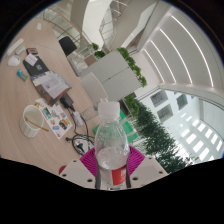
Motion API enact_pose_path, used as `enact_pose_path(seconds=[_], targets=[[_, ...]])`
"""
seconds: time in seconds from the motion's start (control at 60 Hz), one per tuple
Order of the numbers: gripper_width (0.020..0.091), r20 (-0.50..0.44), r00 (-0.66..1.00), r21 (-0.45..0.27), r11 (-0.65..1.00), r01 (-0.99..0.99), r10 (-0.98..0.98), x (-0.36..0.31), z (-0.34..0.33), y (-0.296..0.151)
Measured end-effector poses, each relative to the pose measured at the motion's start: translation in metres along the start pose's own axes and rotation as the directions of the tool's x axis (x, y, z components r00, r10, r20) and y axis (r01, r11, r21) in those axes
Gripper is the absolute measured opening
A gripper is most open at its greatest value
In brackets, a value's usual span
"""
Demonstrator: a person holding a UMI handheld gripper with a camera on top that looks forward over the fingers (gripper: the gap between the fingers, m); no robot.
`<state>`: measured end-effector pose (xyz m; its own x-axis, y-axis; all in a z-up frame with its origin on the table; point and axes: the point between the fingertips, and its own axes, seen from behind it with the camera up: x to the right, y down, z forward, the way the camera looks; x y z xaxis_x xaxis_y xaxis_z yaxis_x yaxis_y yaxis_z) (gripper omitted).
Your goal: Pour water
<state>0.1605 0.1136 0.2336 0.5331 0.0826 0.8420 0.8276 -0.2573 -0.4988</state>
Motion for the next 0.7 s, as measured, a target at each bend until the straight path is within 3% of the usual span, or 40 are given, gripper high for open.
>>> enact_pose_path(seconds=[0.117,0.233,0.267,0.367,0.483,0.6,0.7], targets=[[0.0335,-0.038,0.875,0.031,0.875,0.483,-0.482,-0.037,0.028,-0.044],[0.0340,-0.082,0.574,0.056,0.572,0.819,-0.814,-0.066,0.047,-0.063],[0.0339,-0.057,0.468,0.080,0.464,0.882,-0.882,-0.070,0.057,-0.073],[0.0337,-0.073,0.233,0.075,0.228,0.971,-0.970,-0.081,0.056,-0.079],[0.0337,-0.054,0.118,0.063,0.115,0.991,-0.992,-0.092,0.062,-0.082],[0.0338,-0.042,0.098,0.072,0.094,0.993,-0.994,-0.100,0.066,-0.081],[0.0339,-0.034,0.232,0.079,0.229,0.970,-0.972,-0.096,0.067,-0.085]])
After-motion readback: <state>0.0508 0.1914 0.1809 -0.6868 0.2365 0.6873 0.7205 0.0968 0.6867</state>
